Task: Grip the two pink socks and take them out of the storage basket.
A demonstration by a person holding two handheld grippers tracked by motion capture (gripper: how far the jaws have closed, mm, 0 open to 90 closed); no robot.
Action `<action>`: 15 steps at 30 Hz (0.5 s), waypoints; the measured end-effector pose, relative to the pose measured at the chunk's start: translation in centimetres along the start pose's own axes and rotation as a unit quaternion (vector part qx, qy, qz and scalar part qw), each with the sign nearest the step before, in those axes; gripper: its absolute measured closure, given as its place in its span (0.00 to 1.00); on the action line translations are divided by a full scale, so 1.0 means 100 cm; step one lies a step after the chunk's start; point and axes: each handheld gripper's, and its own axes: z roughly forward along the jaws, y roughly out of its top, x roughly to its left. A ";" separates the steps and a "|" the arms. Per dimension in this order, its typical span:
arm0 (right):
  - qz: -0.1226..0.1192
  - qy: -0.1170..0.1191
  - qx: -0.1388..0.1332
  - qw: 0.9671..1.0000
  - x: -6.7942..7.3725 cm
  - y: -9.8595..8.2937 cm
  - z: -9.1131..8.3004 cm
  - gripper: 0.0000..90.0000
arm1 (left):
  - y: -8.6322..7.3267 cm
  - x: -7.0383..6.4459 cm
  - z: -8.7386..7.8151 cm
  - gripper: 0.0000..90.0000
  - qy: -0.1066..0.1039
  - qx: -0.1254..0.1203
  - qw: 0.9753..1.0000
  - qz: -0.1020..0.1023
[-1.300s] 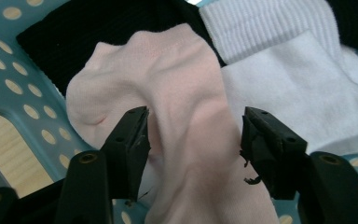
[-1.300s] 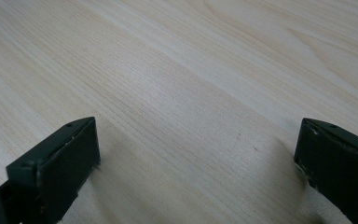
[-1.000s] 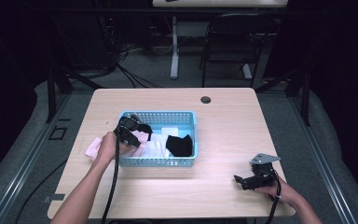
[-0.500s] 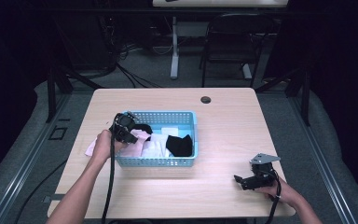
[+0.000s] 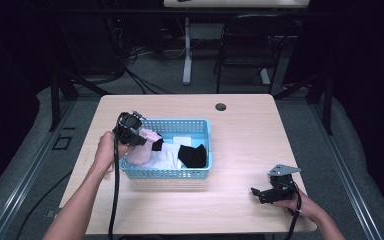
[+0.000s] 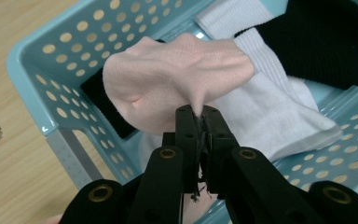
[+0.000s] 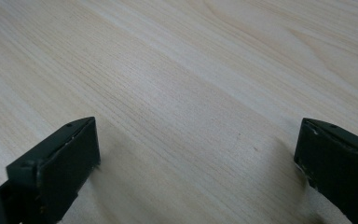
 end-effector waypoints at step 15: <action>-0.001 -0.001 0.001 1.000 0.000 0.000 0.000 0.00 | 0.018 0.002 -0.041 0.96 0.008 -0.036 0.999 0.007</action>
